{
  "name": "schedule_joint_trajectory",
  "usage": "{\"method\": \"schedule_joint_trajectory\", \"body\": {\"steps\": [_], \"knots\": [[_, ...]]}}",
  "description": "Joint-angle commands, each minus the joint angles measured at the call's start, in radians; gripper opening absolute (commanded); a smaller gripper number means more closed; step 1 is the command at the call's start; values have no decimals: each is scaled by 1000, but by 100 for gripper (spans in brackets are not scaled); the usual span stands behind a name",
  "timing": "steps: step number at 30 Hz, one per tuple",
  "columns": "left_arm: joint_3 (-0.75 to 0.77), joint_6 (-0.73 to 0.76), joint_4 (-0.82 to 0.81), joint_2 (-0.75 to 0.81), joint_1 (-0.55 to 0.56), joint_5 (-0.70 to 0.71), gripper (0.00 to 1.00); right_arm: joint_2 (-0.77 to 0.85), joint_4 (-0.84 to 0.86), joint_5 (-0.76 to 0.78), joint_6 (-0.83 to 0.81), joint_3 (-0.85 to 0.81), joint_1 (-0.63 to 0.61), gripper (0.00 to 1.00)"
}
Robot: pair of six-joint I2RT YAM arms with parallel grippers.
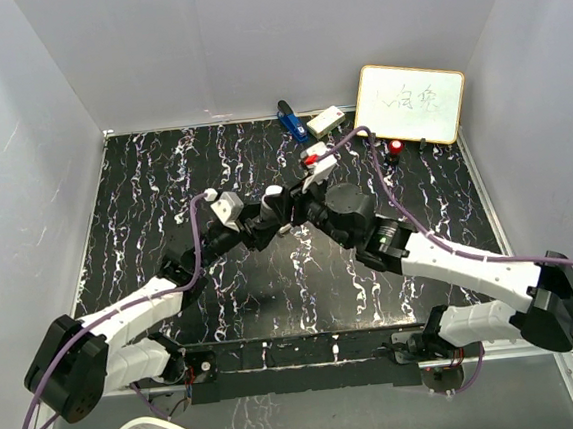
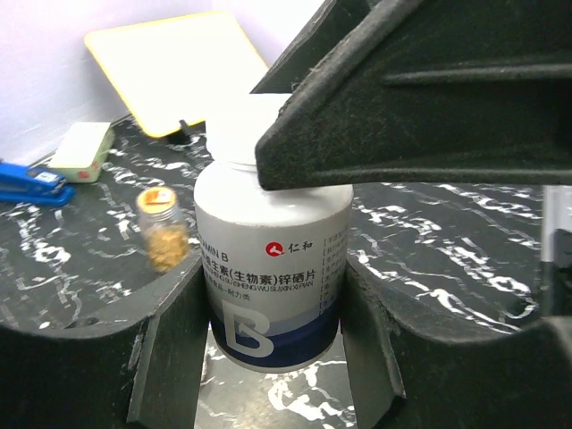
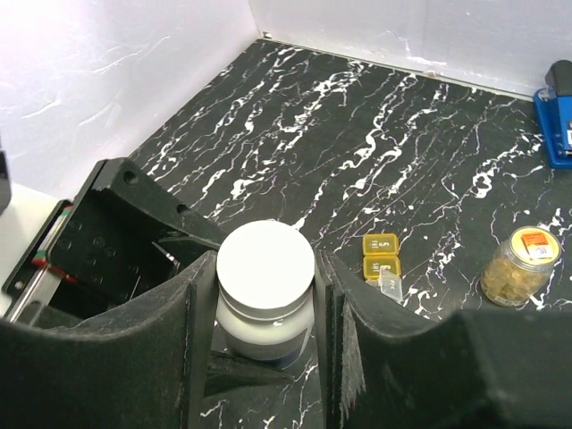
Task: Sort the pills into containers
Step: Unscrew the lid of the pill bottle.
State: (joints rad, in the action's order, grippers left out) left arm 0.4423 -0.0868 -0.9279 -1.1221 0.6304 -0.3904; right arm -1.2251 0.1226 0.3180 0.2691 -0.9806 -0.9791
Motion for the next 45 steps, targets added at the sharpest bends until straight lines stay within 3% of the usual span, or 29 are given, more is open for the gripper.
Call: {"method": "schedule_joint_trajectory", "body": {"steps": [1,7,14,18,22,25,30,34,41,45], "knots": [[45,-105,-162,-6,5,-272,0,80,64,-180,-7,9,-2,17],[85,-278,-391,-75,-2,-582,0,165,50,-383,-9,22,36,16],[155,-660,-852,-208,-26,-780,0,195,85,-689,20,37,117,16],[178,-676,-860,-199,-21,-815,0,164,179,-876,73,67,154,16],[164,-664,-842,-160,-22,-813,0,156,217,-923,89,71,163,18],[149,-619,-780,-136,-23,-798,0,177,207,-892,78,70,163,19],[142,-476,-579,-91,-23,-762,0,219,145,-842,43,60,163,55],[157,-305,-334,-46,-23,-730,0,265,113,-781,17,65,162,70],[197,-47,89,11,-22,-560,0,306,37,-678,-36,40,162,72],[223,27,240,17,-22,-350,0,309,-7,-577,-61,29,159,71]]}}
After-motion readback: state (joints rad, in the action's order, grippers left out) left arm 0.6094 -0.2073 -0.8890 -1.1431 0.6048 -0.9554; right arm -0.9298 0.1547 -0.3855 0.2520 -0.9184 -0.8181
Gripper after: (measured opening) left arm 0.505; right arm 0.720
